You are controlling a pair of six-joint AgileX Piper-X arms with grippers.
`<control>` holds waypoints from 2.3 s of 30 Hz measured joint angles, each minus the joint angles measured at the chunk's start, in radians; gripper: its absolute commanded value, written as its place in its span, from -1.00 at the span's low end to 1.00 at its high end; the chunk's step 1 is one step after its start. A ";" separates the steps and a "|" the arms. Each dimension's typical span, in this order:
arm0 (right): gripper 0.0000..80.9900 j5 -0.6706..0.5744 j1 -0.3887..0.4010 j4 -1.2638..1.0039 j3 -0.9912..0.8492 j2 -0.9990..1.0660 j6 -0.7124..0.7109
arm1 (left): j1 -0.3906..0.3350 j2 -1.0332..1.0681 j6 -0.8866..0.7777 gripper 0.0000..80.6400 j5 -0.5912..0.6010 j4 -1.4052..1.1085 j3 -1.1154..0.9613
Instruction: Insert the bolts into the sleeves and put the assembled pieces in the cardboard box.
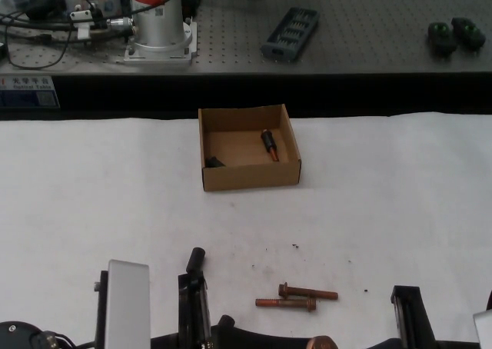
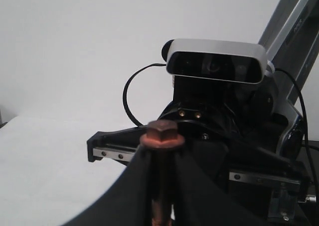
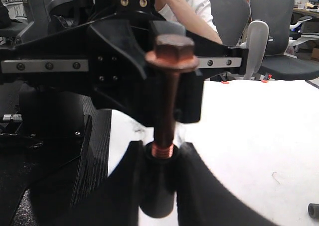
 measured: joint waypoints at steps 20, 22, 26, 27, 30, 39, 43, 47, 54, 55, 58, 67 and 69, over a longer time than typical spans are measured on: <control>-0.87 0.009 0.000 0.009 0.003 0.000 0.000 | 0.000 -0.002 0.034 -0.99 0.000 0.027 -0.004; -0.87 0.011 0.000 0.011 0.003 0.000 0.000 | 0.000 -0.002 0.039 -0.99 0.000 0.032 -0.004; -0.87 0.022 0.000 0.016 0.008 0.000 -0.003 | -0.002 -0.002 0.084 -1.00 -0.018 0.062 -0.006; -0.87 0.025 0.000 0.016 0.008 0.000 -0.006 | -0.002 -0.002 0.084 -0.96 -0.021 0.067 -0.006; -0.87 0.027 0.000 0.021 0.009 0.002 -0.005 | -0.003 -0.002 0.094 -0.67 -0.027 0.077 -0.006; -0.87 0.019 0.000 0.016 0.009 0.002 -0.003 | -0.003 -0.004 0.112 -0.42 -0.065 0.107 -0.004; -0.87 0.019 0.000 0.016 0.011 0.002 -0.001 | -0.003 -0.004 0.112 -0.43 -0.064 0.107 -0.004; -0.87 0.019 0.000 0.016 0.011 0.002 -0.001 | -0.003 -0.004 0.112 -0.24 -0.063 0.107 -0.004; -0.87 0.007 0.000 0.013 0.011 0.002 -0.001 | -0.003 -0.007 0.112 -0.12 -0.068 0.107 -0.004; -0.87 0.005 0.000 0.010 0.011 0.002 -0.001 | -0.003 -0.013 0.112 -0.12 -0.068 0.111 -0.004; -0.87 0.000 0.000 0.000 0.011 0.002 -0.001 | -0.001 -0.042 0.103 -0.12 -0.063 0.132 -0.004; -0.87 -0.002 0.000 -0.016 0.008 0.002 -0.001 | -0.001 -0.174 0.099 -0.12 -0.038 0.268 0.001; -0.87 -0.003 0.000 -0.015 0.008 0.002 0.000 | -0.001 -0.185 0.090 -0.12 -0.019 0.272 0.001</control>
